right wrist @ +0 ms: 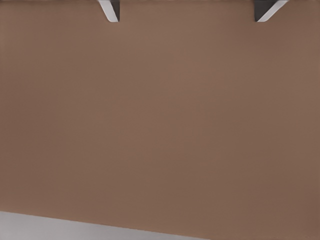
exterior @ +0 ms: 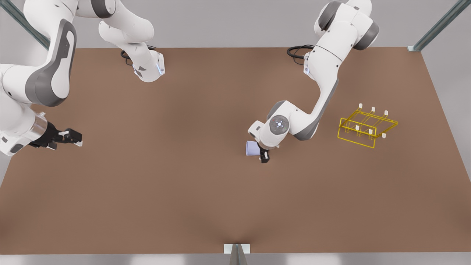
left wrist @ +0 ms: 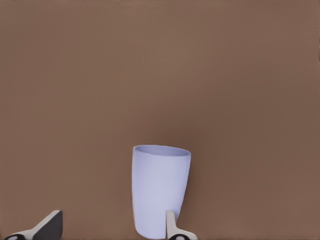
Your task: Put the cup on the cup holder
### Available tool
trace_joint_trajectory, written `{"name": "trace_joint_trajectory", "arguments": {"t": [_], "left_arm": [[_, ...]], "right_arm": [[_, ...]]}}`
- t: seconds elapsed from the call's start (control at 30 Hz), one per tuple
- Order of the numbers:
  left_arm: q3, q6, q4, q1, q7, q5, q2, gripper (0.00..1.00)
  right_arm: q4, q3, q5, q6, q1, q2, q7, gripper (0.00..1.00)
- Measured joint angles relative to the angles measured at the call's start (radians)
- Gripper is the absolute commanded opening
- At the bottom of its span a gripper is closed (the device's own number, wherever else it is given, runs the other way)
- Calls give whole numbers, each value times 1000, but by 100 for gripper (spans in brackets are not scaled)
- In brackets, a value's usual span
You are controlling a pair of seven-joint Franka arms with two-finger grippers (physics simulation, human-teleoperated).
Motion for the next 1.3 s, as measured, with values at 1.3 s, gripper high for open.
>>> {"name": "trace_joint_trajectory", "arguments": {"t": [1.3], "left_arm": [[0,40,-72,-20,208,-23,112,100]], "right_arm": [[-1,-2,7,109,-3,33,94,100]]}}
